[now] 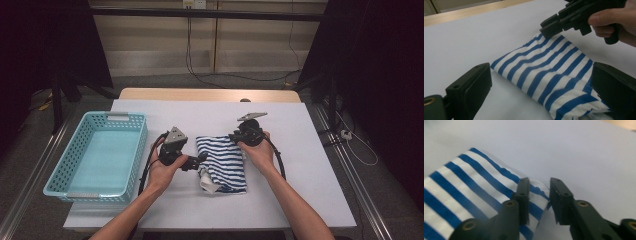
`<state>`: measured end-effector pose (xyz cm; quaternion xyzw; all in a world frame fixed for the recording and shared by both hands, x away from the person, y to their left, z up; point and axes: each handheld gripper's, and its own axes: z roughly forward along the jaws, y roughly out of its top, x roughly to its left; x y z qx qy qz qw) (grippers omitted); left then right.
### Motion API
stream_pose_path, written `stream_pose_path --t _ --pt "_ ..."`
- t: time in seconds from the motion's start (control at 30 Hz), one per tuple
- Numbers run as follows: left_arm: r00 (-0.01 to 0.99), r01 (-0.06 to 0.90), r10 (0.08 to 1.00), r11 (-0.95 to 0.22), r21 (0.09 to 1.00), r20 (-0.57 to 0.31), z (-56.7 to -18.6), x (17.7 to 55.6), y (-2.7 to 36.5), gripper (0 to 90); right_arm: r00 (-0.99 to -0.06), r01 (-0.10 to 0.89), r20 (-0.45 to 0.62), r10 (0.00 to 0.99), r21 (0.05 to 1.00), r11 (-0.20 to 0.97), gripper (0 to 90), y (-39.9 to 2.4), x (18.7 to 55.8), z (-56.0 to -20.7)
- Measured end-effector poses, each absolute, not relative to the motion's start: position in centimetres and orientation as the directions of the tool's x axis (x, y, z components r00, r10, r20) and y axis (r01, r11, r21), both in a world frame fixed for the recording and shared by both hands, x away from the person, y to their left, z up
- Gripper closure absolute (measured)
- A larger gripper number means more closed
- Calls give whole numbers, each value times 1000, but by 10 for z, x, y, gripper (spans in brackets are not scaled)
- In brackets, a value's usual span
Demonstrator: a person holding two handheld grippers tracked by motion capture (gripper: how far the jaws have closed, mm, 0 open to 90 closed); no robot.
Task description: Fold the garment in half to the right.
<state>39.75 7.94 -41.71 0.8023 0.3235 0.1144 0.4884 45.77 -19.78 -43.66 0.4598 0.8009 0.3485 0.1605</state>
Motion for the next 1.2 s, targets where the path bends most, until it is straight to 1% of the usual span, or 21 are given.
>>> stream_pose_path --t 0.07,0.13,0.3,0.37,0.4,0.43,0.5,0.57,0.63,0.67,0.7,0.73,0.77,0.83,0.9,0.93,0.97,1.07,1.1,1.13,1.2 --pt "761 413 635 -317 853 -133 -420 398 82 40 -519 636 76 852 700 325 830 -199 461 -444" --pt "753 417 645 -316 852 -130 -424 399 84 40 -514 641 87 854 701 314 863 -200 463 -447" --pt "738 446 658 -309 840 -150 -427 401 89 41 -505 636 81 859 708 307 863 -201 463 -448" --pt "732 436 667 -299 849 -141 -427 402 90 42 -498 634 82 863 713 298 835 -203 465 -450" --pt "732 441 664 -292 849 -153 -427 402 90 42 -498 634 82 863 713 298 835 -203 465 -450" --pt "733 431 666 -300 851 -136 -426 402 91 42 -491 632 74 868 716 296 785 -205 466 -452" --pt "733 431 666 -299 851 -138 -427 402 92 42 -490 631 78 868 718 292 737 -207 466 -452" --pt "738 425 662 -303 853 -132 -427 402 93 42 -482 633 86 872 722 279 665 -209 466 -452" --pt "736 426 662 -293 856 -140 -427 402 93 42 -464 638 118 878 733 238 605 -213 463 -449" --pt "735 427 662 -287 857 -144 -427 403 93 42 -464 638 118 878 733 238 605 -213 463 -449" --pt "741 421 659 -305 854 -130 -427 404 94 45 -472 622 127 872 749 227 575 -216 462 -448" --pt "738 423 661 -295 857 -137 -428 405 94 49 -481 608 135 866 763 219 517 -219 459 -445" --pt "741 418 659 -301 857 -130 -428 405 93 49 -487 597 128 864 771 223 493 -220 457 -443" --pt "742 409 660 -308 859 -117 -427 404 94 53 -495 588 148 856 782 205 436 -221 452 -441" --pt "737 408 664 -288 867 -126 -426 403 92 54 -503 564 127 855 798 214 367 -221 447 -440" --pt "736 402 667 -295 867 -115 -425 402 92 54 -503 564 127 855 798 214 367 -221 447 -440" --pt "738 401 666 -297 867 -113 -424 401 92 54 -507 552 117 854 805 217 306 -222 441 -440" --pt "733 406 668 -285 868 -123 -424 400 91 54 -516 534 137 846 823 192 234 -228 430 -439" --pt "737 399 667 -298 867 -110 -423 399 91 54 -517 531 148 843 828 180 204 -230 427 -437" --pt "734 405 668 -285 869 -123 -422 399 90 54 -515 531 157 843 831 169 180 -232 424 -436" --pt "741 401 660 -294 868 -119 -421 397 89 54 -522 519 164 837 840 158 166 -236 418 -433"
